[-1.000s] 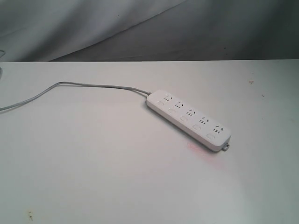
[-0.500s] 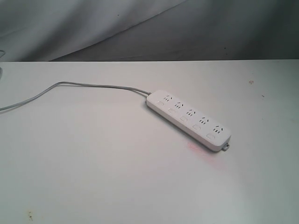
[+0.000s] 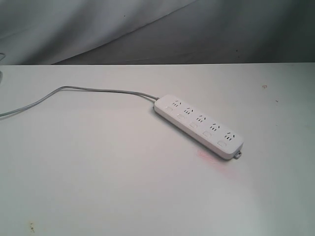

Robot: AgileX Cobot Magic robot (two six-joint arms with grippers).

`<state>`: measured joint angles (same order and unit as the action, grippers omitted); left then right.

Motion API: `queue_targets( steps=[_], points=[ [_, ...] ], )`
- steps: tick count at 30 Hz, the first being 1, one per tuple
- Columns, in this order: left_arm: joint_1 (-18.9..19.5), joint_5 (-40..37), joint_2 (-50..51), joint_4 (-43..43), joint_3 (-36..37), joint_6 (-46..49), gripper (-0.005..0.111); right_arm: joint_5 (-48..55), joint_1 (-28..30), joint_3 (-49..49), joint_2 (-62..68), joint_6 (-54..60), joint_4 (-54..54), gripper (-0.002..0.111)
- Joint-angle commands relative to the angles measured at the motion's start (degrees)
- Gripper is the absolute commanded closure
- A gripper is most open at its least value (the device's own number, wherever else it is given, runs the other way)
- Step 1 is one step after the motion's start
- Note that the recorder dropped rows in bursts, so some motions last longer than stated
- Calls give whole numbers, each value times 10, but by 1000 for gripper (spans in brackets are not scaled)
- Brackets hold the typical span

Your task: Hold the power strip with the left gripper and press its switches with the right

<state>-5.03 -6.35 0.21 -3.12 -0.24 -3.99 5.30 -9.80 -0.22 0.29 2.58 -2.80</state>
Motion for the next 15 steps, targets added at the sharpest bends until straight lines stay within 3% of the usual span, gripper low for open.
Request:
queue_targets(
  steps=[1,7,15],
  points=[
    [2,3,-2,3,2,-2,107,-1,24,2,-3,3,7,108],
    [2,3,-2,3,2,-2,107,-1,-11,2,-3,3,7,108],
    [2,3,-2,3,2,-2,107,-1,7,2,-3,3,7,108]
  ],
)
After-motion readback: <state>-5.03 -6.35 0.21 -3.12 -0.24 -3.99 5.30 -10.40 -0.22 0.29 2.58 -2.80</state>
